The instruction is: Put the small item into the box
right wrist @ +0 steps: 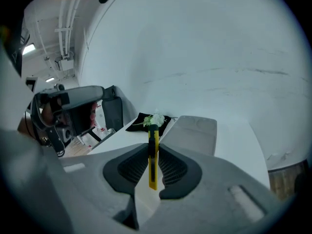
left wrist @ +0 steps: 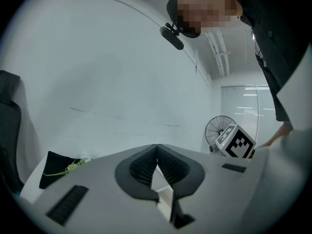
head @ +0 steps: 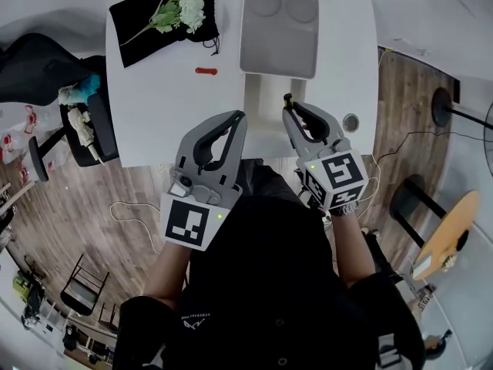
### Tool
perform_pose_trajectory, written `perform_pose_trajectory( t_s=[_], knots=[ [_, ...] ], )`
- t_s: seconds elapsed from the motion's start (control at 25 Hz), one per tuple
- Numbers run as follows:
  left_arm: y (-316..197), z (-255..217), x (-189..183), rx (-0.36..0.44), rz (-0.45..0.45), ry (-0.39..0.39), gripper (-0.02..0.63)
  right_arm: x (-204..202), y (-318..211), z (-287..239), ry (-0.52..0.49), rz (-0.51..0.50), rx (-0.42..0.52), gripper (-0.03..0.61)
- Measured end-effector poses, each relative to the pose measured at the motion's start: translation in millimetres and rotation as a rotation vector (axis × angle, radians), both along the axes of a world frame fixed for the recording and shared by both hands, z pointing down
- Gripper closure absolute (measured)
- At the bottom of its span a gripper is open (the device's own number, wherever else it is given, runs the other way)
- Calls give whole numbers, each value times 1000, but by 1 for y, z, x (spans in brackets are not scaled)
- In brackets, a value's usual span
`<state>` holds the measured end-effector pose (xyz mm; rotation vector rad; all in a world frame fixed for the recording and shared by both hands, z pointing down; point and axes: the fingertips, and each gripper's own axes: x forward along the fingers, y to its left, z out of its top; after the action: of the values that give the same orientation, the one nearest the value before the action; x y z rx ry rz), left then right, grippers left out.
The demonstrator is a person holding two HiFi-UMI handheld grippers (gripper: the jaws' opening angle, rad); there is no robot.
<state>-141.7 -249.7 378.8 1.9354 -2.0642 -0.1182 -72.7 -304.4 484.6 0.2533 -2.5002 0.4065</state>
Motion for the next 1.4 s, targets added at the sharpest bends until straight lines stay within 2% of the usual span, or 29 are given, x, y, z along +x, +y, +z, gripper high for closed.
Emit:
perform_pose_trajectory(
  t_s=[0.16, 0.32, 0.72, 1.0, 1.4],
  knots=[
    [-12, 9, -13, -20, 32, 15, 609, -10, -6, 30, 99, -7, 14, 511],
    [-24, 15, -25, -29, 60, 22, 609, -19, -7, 64, 183, -26, -11, 511],
    [-37, 28, -53, -54, 68, 52, 609, -35, -4, 132, 358, -74, -77, 511],
    [-44, 37, -69, -65, 61, 61, 609, -31, -3, 176, 498, -86, -131, 511],
    [-46, 44, -75, -77, 54, 73, 609, -36, 1, 198, 562, -91, -154, 511]
  ],
)
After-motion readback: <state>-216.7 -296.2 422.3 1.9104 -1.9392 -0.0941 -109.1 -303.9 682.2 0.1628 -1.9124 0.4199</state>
